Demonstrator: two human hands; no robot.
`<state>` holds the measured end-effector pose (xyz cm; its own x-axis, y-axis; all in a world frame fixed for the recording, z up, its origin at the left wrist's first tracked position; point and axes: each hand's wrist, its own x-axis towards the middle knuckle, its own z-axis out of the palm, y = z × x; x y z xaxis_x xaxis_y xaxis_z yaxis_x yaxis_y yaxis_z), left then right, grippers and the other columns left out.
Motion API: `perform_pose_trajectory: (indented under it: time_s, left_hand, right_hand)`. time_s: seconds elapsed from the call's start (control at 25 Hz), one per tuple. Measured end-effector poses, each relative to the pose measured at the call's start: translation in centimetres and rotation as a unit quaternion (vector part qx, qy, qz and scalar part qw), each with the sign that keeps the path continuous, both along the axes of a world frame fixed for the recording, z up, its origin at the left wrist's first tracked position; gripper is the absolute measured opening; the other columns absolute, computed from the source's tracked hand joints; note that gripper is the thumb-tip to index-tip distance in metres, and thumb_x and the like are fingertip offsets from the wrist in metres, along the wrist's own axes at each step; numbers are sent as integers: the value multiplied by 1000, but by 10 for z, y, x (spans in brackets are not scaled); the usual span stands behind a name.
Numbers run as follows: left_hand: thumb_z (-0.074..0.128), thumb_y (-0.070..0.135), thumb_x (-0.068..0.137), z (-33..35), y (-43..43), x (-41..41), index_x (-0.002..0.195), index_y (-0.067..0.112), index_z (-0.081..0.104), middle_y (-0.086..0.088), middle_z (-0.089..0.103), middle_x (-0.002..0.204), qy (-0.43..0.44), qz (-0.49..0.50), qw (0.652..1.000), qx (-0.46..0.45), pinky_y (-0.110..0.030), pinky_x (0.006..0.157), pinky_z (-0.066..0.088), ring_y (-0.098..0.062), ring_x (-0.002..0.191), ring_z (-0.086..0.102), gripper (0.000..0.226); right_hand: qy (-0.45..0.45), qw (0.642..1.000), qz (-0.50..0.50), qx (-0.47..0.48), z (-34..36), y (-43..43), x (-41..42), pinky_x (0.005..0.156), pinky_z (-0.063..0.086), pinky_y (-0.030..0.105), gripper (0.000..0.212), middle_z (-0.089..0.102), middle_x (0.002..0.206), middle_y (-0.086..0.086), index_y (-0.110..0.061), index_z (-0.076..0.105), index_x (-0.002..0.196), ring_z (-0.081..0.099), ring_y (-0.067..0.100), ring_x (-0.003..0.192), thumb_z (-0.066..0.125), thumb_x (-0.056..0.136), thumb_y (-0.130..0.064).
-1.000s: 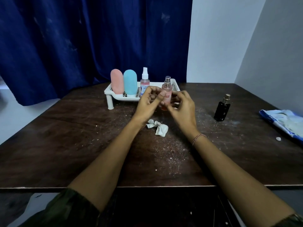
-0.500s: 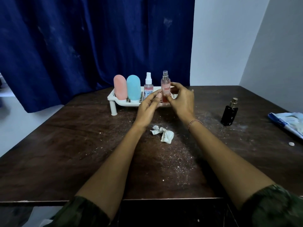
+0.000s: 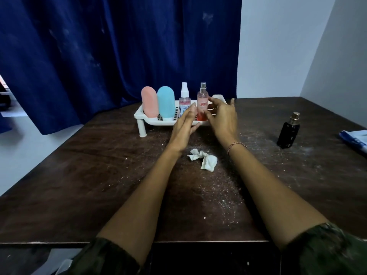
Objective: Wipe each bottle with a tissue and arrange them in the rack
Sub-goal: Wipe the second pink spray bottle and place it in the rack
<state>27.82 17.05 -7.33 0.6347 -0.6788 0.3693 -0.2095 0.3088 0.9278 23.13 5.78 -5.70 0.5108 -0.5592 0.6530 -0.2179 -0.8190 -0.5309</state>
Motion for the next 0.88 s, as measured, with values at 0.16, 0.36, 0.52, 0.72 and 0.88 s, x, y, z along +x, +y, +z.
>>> perform_pose_trajectory:
  time_s: [0.16, 0.36, 0.52, 0.72, 0.88]
  left_hand:
    - [27, 33, 100, -2, 0, 2, 143, 11, 31, 10, 43, 125, 8, 0, 1000, 5, -23, 100, 41, -1, 120, 41, 49]
    - [26, 34, 100, -3, -1, 3, 145, 11, 28, 7, 42, 137, 22, -5, 1000, 1, -19, 97, 42, -1, 121, 42, 50]
    - [24, 34, 101, -2, -1, 4, 146, 12, 25, -6, 34, 150, 45, -10, 999, -3, -22, 100, 39, -4, 125, 39, 50]
    - [21, 36, 101, -1, -1, 2, 147, 15, 23, -5, 29, 152, 53, -17, 998, 2, -29, 110, 29, -11, 137, 29, 51]
    - [21, 35, 101, 1, 0, 0, 145, 15, 26, -5, 34, 148, 56, -22, 998, -4, -30, 108, 33, -4, 126, 36, 48]
  right_hand:
    - [41, 999, 6, 25, -4, -2, 0, 111, 20, 34, 45, 64, 116, 15, -22, 46, 135, 24, 34, 138, 56, 92, -16]
    - [56, 998, 27, -1, -4, -1, -1, 114, 14, 34, 45, 64, 109, 25, -14, 42, 138, 37, 40, 128, 46, 94, -6]
    - [83, 996, 7, -43, -5, 0, 2, 116, 7, 32, 50, 67, 79, 24, -2, 31, 142, 60, 37, 90, 40, 93, -3]
    - [117, 990, 2, -80, -5, 1, 3, 116, 4, 35, 51, 67, 81, 21, -1, 30, 142, 61, 34, 89, 39, 92, -1]
    - [138, 986, 4, -89, -3, 4, 0, 116, 3, 36, 52, 68, 84, 21, -1, 30, 142, 61, 34, 91, 41, 91, -2]
